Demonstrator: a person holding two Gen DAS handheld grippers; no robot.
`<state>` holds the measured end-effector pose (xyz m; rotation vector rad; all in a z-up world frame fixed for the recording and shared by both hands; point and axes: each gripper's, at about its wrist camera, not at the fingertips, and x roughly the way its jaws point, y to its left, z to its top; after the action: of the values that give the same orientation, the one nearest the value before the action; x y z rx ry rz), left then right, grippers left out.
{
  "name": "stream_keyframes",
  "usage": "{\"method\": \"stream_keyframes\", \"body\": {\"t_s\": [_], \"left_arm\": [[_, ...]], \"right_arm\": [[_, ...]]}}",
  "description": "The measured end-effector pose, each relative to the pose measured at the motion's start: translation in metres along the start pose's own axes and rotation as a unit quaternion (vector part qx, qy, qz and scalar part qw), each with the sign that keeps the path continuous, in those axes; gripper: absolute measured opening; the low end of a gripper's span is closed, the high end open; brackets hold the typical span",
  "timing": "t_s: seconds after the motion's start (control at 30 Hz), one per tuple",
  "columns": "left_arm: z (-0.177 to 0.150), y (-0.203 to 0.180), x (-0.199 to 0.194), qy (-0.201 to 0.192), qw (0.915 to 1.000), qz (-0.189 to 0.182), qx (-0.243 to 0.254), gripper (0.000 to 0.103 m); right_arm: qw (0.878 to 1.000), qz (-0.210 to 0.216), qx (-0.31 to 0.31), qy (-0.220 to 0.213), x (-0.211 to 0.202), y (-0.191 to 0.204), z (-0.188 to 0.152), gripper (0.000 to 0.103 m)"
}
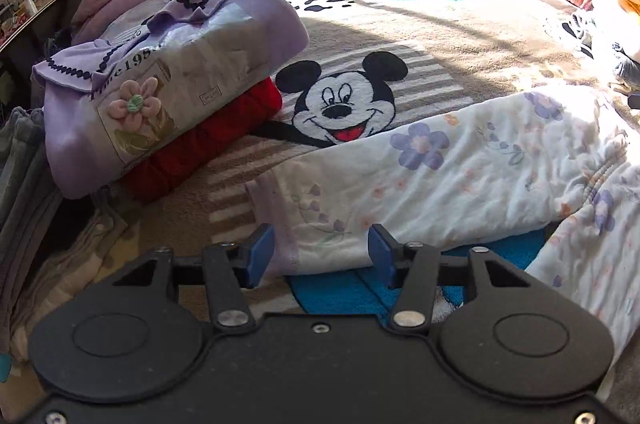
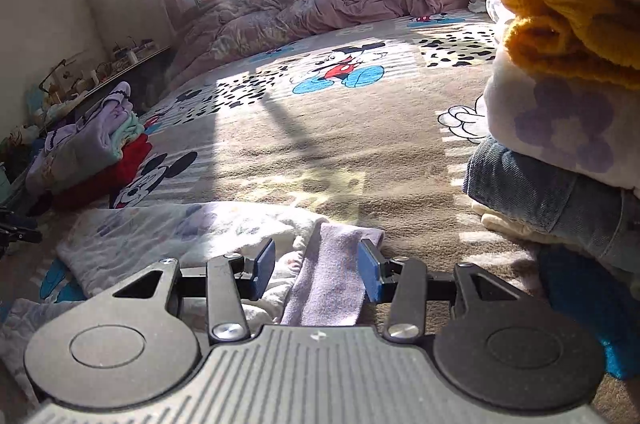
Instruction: Fold clothes
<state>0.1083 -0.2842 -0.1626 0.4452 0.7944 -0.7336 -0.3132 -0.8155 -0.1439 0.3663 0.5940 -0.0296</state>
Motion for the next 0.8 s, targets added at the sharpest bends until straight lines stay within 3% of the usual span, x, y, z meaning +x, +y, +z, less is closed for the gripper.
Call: {"method": "stream_keyframes", "body": {"t_s": [0.23,0.63,0.8], "left_arm": [[0.011,0.031,0.03,-0.001,0.9991,-0.012,-0.041,0.051],[0.014,0.07,0.086,0.022,0.9939,-0.052,-0.095,0.05],[0.014,0.073,0.092,0.021,0.9935,-0.065,-0.091,0.049]], "right_arm": [[1.0,-0.011,-0.012,0.008,0.032,-0.018,0.004,0.046],[0.997,0.053,0.041,0.025,0.045,-0.052,0.002,0.048],[0.997,0.058,0.046,0.027,0.055,-0.056,0.002,0.046]]}}
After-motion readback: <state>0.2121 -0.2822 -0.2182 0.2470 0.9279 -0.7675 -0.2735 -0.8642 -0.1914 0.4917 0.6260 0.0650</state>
